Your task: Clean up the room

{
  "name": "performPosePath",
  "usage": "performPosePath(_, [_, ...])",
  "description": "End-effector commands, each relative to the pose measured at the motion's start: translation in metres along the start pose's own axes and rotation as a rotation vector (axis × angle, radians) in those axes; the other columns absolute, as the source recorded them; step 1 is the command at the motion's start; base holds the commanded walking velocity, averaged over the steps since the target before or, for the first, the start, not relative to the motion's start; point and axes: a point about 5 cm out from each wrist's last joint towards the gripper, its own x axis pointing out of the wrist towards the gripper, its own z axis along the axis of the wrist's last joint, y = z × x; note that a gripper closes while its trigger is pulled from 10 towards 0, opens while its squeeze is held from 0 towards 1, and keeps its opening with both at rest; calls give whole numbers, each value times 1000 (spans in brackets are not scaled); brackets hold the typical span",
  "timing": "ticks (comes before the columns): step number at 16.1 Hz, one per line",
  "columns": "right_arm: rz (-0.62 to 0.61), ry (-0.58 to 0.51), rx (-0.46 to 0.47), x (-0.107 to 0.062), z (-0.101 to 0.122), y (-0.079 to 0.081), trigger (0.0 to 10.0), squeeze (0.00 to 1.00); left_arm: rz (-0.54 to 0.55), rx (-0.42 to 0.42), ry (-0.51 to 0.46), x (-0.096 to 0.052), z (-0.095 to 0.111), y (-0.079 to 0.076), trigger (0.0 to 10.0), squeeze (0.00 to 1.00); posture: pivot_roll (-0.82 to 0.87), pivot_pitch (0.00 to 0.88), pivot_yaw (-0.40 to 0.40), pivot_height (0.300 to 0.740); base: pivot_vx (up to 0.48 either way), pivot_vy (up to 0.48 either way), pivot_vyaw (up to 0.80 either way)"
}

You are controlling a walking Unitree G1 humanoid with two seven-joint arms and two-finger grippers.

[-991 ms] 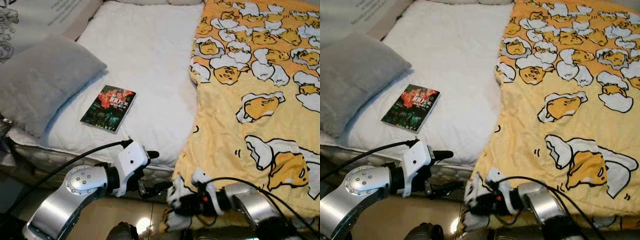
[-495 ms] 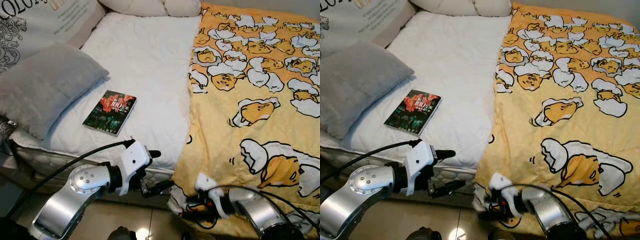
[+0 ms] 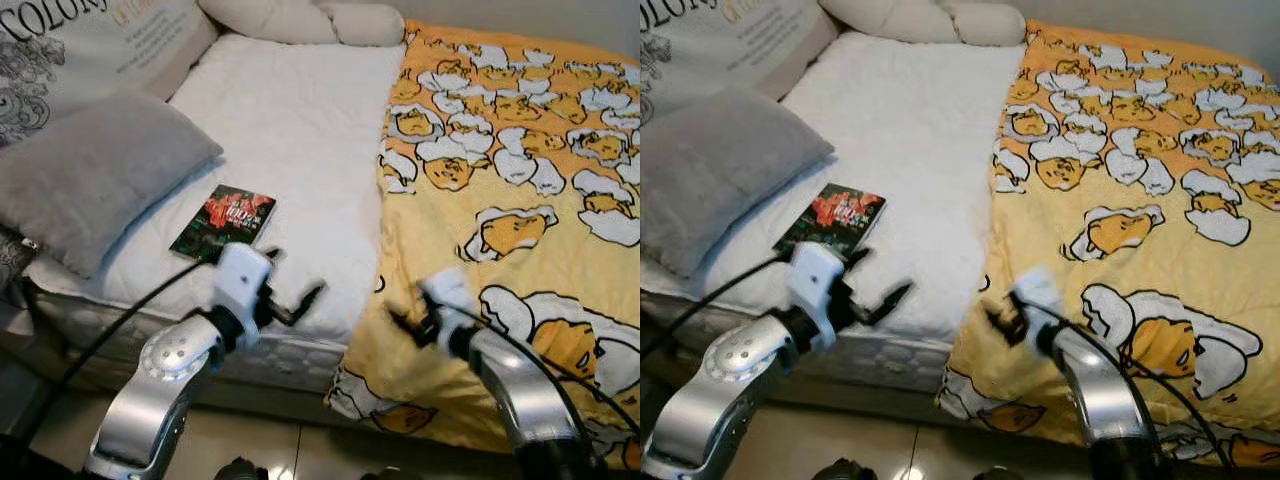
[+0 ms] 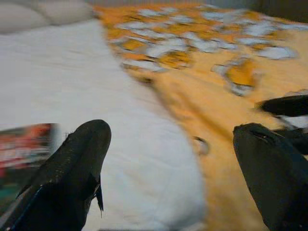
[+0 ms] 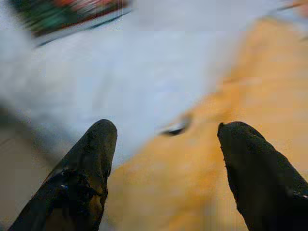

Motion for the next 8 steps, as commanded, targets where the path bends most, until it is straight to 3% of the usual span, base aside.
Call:
performPosePath(1, [-116,-41,15,-8,5,-2,10000,0,90,-8,2,-2,-3,3,10000,0,-20,0,-5,740,0,-262,0])
performPosePath(5, [-183,-109,99,-17,10,21,10000,0,191,-41,-40,2,0,4,10000,0,-35,0,1,740,0,-469,0])
performPosePath(8, [-200,-108,85,-17,13,22,10000,0,212,-42,-49,5,0,4,10000,0,-42,0,4,740,0,-480,0])
